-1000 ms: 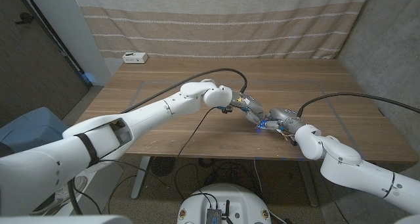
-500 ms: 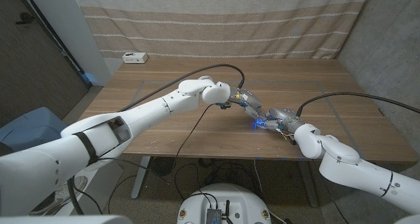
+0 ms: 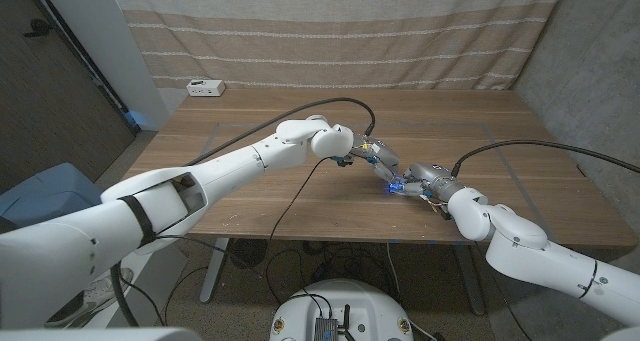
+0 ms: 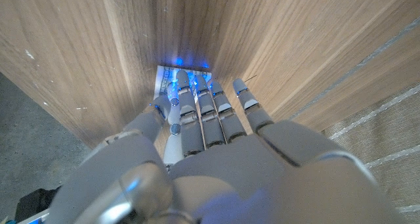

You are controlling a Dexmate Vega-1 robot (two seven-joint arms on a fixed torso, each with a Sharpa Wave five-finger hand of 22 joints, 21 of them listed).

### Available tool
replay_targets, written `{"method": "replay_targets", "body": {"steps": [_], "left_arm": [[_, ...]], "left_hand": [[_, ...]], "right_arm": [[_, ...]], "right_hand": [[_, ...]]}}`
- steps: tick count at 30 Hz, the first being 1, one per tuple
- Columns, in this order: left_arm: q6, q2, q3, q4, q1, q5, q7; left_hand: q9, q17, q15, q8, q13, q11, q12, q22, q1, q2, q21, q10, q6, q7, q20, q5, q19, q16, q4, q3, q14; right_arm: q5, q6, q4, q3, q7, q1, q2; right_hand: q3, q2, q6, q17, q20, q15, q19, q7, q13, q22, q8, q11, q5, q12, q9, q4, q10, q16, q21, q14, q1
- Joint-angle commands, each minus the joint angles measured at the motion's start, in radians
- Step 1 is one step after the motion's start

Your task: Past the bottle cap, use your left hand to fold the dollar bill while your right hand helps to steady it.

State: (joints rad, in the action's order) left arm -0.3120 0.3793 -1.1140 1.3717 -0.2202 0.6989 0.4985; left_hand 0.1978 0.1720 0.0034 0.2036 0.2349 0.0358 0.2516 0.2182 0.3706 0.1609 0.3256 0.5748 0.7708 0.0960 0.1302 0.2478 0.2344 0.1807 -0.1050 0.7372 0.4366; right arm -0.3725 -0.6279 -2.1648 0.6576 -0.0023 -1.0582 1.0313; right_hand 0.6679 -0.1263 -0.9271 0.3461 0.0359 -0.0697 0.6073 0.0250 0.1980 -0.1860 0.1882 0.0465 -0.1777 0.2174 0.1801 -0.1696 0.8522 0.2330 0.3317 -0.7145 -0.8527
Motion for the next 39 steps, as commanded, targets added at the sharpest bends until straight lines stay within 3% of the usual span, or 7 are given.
{"method": "replay_targets", "body": {"steps": [1,10,24,39], "left_arm": [[0.001,-0.018,-0.021,-0.033,0.014,-0.013,0.022],[0.007,-0.019,-0.027,-0.034,0.018,-0.023,0.036],[0.013,0.0,-0.016,0.002,0.008,-0.018,0.016],[0.023,0.071,0.091,0.116,-0.08,-0.034,-0.159]], "left_hand": [[0.005,0.001,0.022,-0.001,0.001,-0.001,-0.007,0.003,-0.008,-0.001,0.002,-0.003,0.002,0.006,-0.005,-0.003,-0.002,-0.006,-0.002,0.005,-0.022],[0.007,0.002,0.062,-0.009,-0.002,0.023,-0.017,0.003,-0.029,0.001,0.019,-0.022,-0.018,0.014,0.012,-0.009,0.031,0.015,0.009,0.005,0.027],[0.007,0.001,0.058,-0.005,-0.003,0.023,-0.02,0.002,-0.036,0.0,0.02,-0.024,-0.011,0.01,0.019,-0.011,0.03,0.011,0.009,0.007,0.028],[0.007,0.002,0.049,-0.023,-0.004,0.006,-0.033,0.002,-0.044,-0.002,0.014,-0.058,-0.065,-0.022,0.029,-0.012,0.008,0.0,0.007,0.012,-0.004]], "right_arm": [[0.005,0.003,0.005,-0.001,0.0,0.002,-0.001],[0.006,0.0,0.004,-0.001,-0.002,0.001,0.0],[0.003,0.001,0.004,0.0,-0.005,0.003,-0.001],[0.003,0.005,0.0,-0.006,-0.014,0.002,-0.002]], "right_hand": [[0.01,0.003,-0.007,0.002,-0.006,-0.036,0.002,0.001,0.001,-0.002,0.0,0.004,0.002,-0.001,0.0,-0.001,0.009,0.002,0.008,-0.012,0.008],[0.011,0.004,-0.01,0.002,-0.005,-0.037,0.002,0.0,0.001,-0.002,0.001,-0.001,0.002,-0.001,0.0,-0.001,0.009,0.002,0.009,-0.013,0.009],[0.011,0.004,-0.011,0.003,-0.005,-0.034,0.002,-0.001,0.002,-0.002,0.0,0.004,0.002,-0.002,0.001,-0.001,0.01,0.003,0.009,-0.014,0.009],[0.017,0.004,0.021,0.002,-0.003,-0.016,0.001,-0.009,0.003,-0.002,-0.011,0.027,0.001,-0.011,0.001,-0.005,-0.012,-0.003,0.009,-0.001,0.003]]}}
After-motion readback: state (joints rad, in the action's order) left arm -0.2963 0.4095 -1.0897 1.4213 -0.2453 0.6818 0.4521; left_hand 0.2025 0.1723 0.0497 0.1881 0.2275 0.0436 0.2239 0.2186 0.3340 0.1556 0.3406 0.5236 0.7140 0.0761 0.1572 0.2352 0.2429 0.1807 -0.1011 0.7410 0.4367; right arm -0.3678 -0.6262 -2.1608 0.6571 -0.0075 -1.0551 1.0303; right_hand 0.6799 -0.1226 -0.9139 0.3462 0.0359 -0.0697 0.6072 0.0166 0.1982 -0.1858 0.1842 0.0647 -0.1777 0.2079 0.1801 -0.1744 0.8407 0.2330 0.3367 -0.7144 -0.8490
